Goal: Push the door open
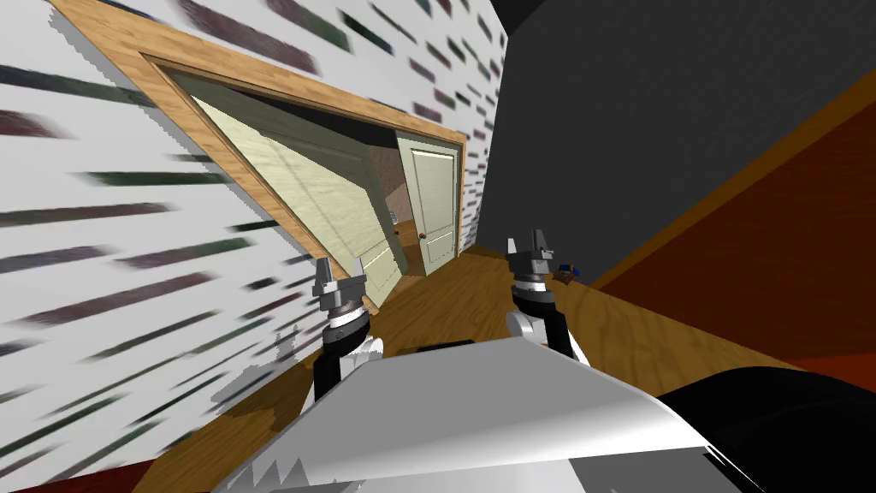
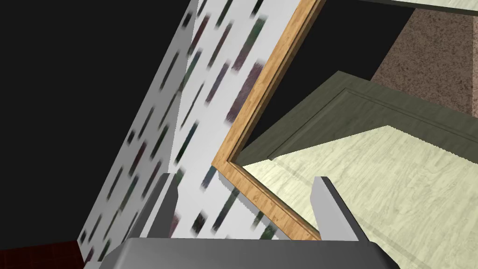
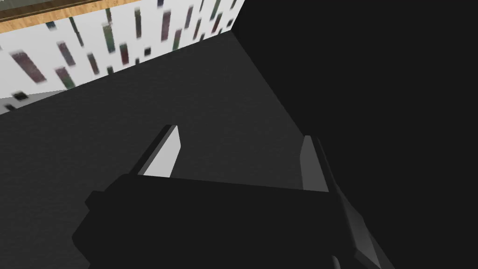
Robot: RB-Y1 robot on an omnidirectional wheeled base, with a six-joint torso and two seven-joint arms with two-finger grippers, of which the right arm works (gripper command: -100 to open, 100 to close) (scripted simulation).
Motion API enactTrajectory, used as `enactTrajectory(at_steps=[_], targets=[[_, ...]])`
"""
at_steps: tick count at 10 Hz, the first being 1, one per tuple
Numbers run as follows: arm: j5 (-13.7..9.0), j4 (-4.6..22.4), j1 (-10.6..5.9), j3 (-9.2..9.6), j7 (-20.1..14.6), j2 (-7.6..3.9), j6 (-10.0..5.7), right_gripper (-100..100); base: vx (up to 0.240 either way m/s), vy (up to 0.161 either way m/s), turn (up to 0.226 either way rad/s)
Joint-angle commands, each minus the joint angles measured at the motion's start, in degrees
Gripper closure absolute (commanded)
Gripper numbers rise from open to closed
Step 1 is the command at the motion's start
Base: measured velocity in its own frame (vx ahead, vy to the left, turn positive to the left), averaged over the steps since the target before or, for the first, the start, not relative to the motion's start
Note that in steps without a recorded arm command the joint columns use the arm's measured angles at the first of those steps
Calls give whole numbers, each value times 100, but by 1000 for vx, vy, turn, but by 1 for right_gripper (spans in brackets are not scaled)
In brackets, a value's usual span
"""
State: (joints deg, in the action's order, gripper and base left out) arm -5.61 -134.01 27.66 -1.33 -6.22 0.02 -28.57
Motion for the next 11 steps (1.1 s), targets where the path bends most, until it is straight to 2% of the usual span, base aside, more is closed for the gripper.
enactTrajectory(at_steps=[1, 5, 8, 11], targets=[[-72, 120, -35, -23, -67, -52, -44, -100, 44, -10, 177], [-313, 521, -150, -102, -291, -189, -191, -100, 107, -44, 255], [-551, 916, -264, -180, -511, -294, -336, -100, 125, -72, 317], [-742, 1234, -356, -242, -689, -361, -452, -100, 106, -77, 239]])
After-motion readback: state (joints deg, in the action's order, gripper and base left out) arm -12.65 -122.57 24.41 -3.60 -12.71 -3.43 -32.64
